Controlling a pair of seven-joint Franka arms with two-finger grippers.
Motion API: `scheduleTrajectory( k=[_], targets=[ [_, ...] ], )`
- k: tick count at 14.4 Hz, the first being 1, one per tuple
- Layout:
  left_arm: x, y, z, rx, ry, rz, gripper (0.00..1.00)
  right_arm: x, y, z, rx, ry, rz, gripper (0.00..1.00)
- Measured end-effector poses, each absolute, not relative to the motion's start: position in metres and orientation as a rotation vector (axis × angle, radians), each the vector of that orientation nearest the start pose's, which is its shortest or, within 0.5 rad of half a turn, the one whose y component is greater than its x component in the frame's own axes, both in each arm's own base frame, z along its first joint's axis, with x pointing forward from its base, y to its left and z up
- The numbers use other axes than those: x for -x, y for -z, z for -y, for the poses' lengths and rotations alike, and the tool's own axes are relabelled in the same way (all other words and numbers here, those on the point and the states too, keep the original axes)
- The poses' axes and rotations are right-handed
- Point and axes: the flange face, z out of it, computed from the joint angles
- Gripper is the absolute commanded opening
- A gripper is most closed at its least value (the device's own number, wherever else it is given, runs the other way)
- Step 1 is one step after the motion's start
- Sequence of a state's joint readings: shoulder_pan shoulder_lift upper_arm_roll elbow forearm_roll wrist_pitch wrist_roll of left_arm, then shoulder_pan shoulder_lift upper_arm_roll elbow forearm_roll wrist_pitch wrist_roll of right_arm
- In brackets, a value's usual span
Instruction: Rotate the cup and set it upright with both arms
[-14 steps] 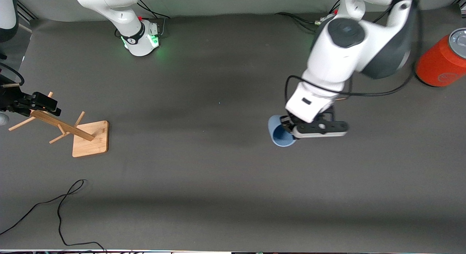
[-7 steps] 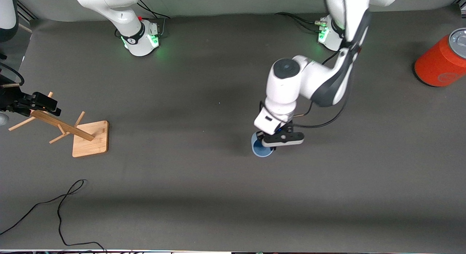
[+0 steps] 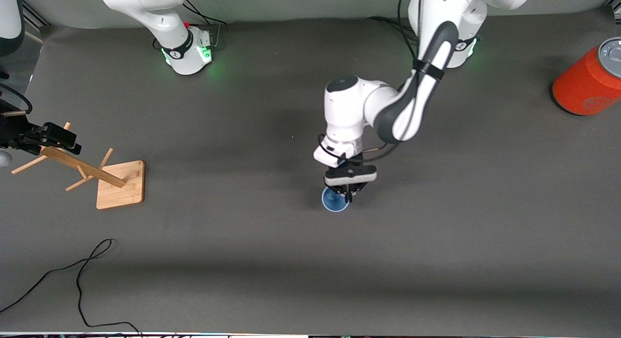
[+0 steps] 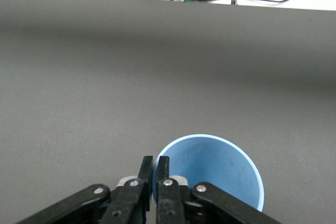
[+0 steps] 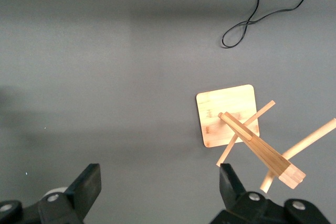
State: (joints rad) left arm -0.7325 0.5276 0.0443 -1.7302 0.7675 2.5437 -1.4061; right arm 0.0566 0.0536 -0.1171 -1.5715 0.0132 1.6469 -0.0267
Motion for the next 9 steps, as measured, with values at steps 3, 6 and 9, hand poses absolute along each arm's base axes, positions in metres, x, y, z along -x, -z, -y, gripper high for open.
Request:
scheduleTrajectory(
  k=[3, 6, 9],
  targets=[
    [-0.516, -0.282, 0.457, 2.917, 1.003, 0.225, 0.0, -0.577, -0.601, 0.032, 3.135, 0.036, -0.054, 1.0],
    [-0.507, -0.248, 0.459, 2.872, 1.077, 0.246, 0.0, -0.577, -0.601, 0.032, 3.135, 0.036, -0.055, 1.0],
    [-0.494, -0.222, 0.466, 2.86, 1.142, 0.29, 0.0, -0.577, -0.601, 0.033, 3.135, 0.036, -0.057, 1.0]
  ],
)
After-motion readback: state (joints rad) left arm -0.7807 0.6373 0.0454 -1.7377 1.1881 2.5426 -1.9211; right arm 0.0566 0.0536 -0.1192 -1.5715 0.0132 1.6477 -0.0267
